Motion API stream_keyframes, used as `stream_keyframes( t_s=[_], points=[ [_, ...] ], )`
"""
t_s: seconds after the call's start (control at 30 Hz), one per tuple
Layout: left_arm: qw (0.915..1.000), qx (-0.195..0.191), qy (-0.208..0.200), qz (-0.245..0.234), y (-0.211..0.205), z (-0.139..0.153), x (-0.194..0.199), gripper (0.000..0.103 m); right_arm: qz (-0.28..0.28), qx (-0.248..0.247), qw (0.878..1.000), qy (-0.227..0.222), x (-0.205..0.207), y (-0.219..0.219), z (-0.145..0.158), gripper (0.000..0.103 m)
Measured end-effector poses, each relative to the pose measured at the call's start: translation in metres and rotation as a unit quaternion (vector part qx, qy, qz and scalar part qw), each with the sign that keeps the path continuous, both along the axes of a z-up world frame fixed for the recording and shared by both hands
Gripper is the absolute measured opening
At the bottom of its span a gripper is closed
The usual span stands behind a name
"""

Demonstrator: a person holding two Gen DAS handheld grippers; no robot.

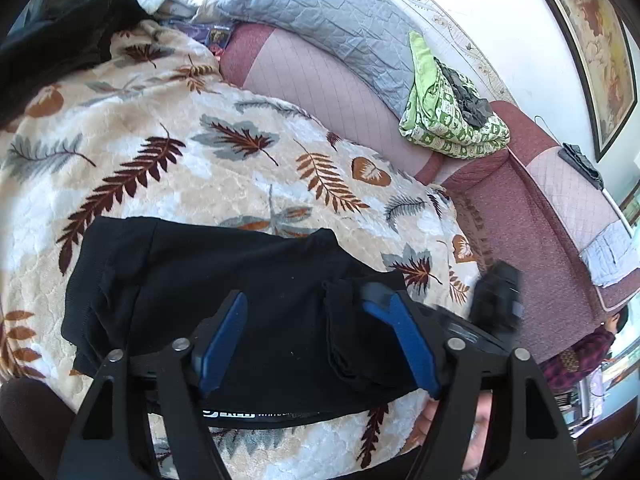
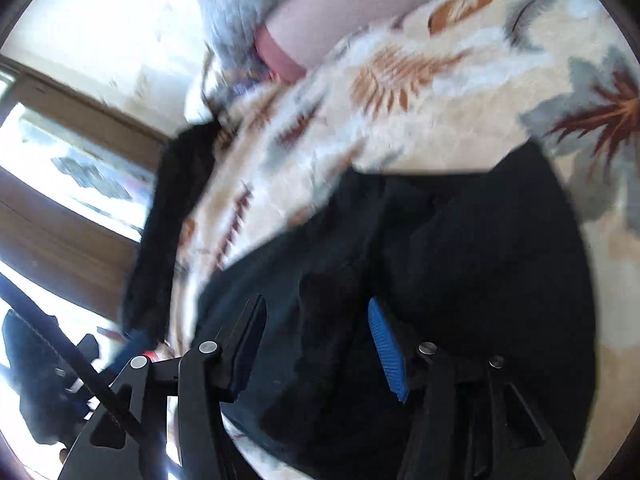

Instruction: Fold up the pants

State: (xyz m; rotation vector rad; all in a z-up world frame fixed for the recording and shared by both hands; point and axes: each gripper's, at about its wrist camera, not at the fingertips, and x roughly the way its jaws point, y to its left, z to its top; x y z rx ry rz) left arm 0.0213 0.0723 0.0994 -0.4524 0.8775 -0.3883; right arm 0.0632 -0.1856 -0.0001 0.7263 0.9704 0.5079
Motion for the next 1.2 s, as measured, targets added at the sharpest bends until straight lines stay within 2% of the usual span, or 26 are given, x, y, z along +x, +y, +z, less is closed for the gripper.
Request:
stream_keyframes(
  t_s=[0.07, 0.17, 0.3, 0.43, 0.6, 0.73, 0.8, 0.93, 1.0, 1.03, 1.07, 1.1, 1.2],
  points=[
    [1.0000, 0.001, 0.001, -0.003, -0.005, 0.000, 0.001, 0.074, -0.018, -0.016, 0.999, -0.039, -0.018, -0.011, 0.016, 0.059],
    [0.9999, 0.005, 0.006, -0.014, -0.016, -0.004, 0.002, 0.074, -0.044, -0.073, 0.993, -0.077, -0.046, -0.024, 0.031, 0.059],
    [0.9992, 0.015, 0.020, -0.030, -0.033, -0.013, 0.003, 0.074, -0.080, -0.111, 0.987, -0.083, -0.073, -0.039, 0.024, 0.059],
    [0.9987, 0.020, 0.036, -0.031, -0.038, -0.019, 0.005, 0.074, -0.079, -0.134, 0.987, -0.043, -0.074, -0.041, -0.012, 0.062],
    [0.9989, 0.021, 0.038, -0.016, -0.032, -0.021, 0.004, 0.074, -0.091, -0.138, 0.984, -0.071, -0.081, -0.043, 0.001, 0.062],
    [0.9990, 0.021, 0.038, -0.009, -0.029, -0.021, 0.003, 0.074, -0.102, -0.175, 0.973, -0.108, -0.092, -0.039, 0.021, 0.062],
    [0.9990, 0.019, 0.040, -0.005, -0.027, -0.023, 0.004, 0.074, -0.093, -0.180, 0.972, -0.123, -0.096, -0.029, 0.029, 0.062],
    [0.9990, 0.009, 0.043, 0.005, -0.016, -0.025, 0.002, 0.074, -0.036, -0.164, 0.978, -0.120, -0.089, -0.004, 0.029, 0.062],
    [0.9991, 0.005, 0.040, 0.016, -0.007, -0.024, 0.002, 0.074, -0.004, -0.165, 0.982, -0.095, -0.081, 0.011, 0.015, 0.065],
    [0.9989, 0.003, 0.039, 0.024, 0.000, -0.024, 0.001, 0.074, 0.019, -0.170, 0.983, -0.065, -0.075, 0.018, 0.002, 0.067],
    [0.9988, 0.001, 0.039, 0.030, 0.005, -0.024, 0.002, 0.074, 0.020, -0.178, 0.982, -0.060, -0.074, 0.021, -0.002, 0.067],
    [0.9984, 0.000, 0.039, 0.040, 0.013, -0.025, 0.002, 0.074, 0.016, -0.186, 0.980, -0.075, -0.078, 0.022, 0.002, 0.067],
    [0.9967, -0.002, 0.039, 0.071, 0.037, -0.027, 0.004, 0.074, 0.023, -0.182, 0.979, -0.086, -0.086, 0.023, 0.013, 0.068]
  ],
)
